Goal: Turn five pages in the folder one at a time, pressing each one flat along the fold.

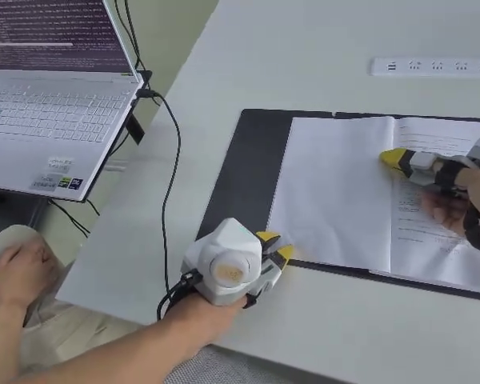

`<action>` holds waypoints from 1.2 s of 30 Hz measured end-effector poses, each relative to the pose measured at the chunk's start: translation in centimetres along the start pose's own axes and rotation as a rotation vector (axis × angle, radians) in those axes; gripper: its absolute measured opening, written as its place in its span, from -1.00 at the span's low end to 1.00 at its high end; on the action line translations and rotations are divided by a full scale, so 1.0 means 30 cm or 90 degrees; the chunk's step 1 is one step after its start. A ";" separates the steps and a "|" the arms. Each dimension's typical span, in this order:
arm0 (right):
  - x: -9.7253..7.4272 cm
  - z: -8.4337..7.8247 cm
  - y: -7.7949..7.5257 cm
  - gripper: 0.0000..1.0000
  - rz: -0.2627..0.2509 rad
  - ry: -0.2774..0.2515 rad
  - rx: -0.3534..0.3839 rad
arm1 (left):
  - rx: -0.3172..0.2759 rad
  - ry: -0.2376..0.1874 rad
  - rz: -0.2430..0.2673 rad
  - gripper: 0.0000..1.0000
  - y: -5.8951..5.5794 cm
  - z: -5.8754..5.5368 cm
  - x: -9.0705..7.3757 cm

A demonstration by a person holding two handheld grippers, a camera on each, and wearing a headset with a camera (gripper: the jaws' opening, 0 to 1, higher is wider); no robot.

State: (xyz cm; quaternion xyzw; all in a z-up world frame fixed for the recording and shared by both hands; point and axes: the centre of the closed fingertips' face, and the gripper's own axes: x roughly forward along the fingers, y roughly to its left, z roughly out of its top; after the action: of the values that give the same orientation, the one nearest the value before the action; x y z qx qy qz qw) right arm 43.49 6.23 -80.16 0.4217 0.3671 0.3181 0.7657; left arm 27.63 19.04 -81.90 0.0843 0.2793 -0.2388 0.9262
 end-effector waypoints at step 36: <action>-0.148 -0.263 0.082 -1.00 0.034 0.084 0.012 | -0.001 0.000 0.007 -0.75 0.002 0.000 -0.007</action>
State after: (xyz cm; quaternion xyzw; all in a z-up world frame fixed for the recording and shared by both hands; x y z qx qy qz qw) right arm 34.16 7.04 -79.66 0.4166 0.4081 0.3619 0.7273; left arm 27.50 19.16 -81.79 0.0847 0.2794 -0.2337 0.9274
